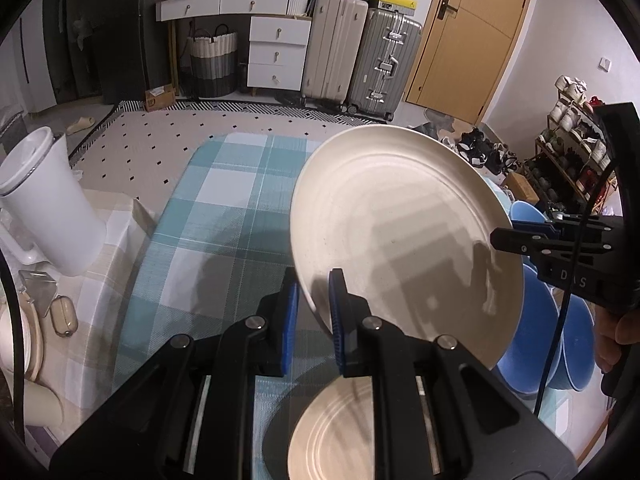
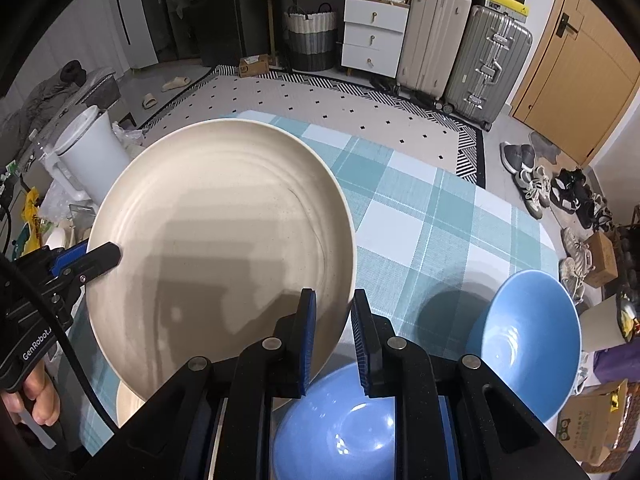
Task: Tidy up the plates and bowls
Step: 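Lift the cream plate with both grippers and carry it toward the plate stack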
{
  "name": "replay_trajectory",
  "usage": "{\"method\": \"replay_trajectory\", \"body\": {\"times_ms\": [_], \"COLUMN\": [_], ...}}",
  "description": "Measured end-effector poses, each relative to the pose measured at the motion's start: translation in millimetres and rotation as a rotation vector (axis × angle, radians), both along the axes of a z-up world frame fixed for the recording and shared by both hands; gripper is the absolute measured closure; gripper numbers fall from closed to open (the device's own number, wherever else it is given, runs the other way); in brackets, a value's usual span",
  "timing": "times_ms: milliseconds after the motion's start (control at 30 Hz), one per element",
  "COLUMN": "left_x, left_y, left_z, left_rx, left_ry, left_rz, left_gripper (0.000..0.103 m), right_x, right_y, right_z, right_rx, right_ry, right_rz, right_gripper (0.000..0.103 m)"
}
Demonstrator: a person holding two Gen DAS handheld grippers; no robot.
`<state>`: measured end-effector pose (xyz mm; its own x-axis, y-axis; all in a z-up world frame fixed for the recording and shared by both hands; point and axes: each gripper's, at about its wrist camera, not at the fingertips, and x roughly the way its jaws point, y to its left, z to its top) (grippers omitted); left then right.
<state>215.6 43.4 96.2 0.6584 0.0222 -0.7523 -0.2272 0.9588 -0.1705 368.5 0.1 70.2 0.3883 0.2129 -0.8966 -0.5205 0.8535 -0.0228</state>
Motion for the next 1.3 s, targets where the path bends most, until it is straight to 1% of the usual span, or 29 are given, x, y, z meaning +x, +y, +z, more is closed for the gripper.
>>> {"method": "replay_trajectory", "body": {"times_ms": [333, 467, 667, 1033, 1300], "left_x": [-45, -59, -77, -102, -126], "left_y": [-13, -15, -15, -14, -22], "left_z": [25, 29, 35, 29, 29], "left_rx": [0.008, 0.013, 0.015, 0.015, 0.022], "left_ry": [-0.036, -0.040, -0.057, -0.060, -0.073], "left_rz": [0.003, 0.006, 0.010, 0.012, -0.006], "left_gripper": [0.091, 0.091, 0.091, 0.091, 0.091], "right_x": [-37, -53, -72, -104, -127], "right_y": [-4, -2, 1, -2, -9], "right_z": [25, 34, 39, 43, 45], "right_rx": [0.021, 0.026, 0.028, 0.057, 0.068], "right_ry": [-0.045, -0.066, -0.086, -0.111, -0.127], "right_rz": [0.010, 0.015, 0.019, 0.027, 0.020], "right_gripper": [0.085, 0.085, 0.085, 0.085, 0.085]}}
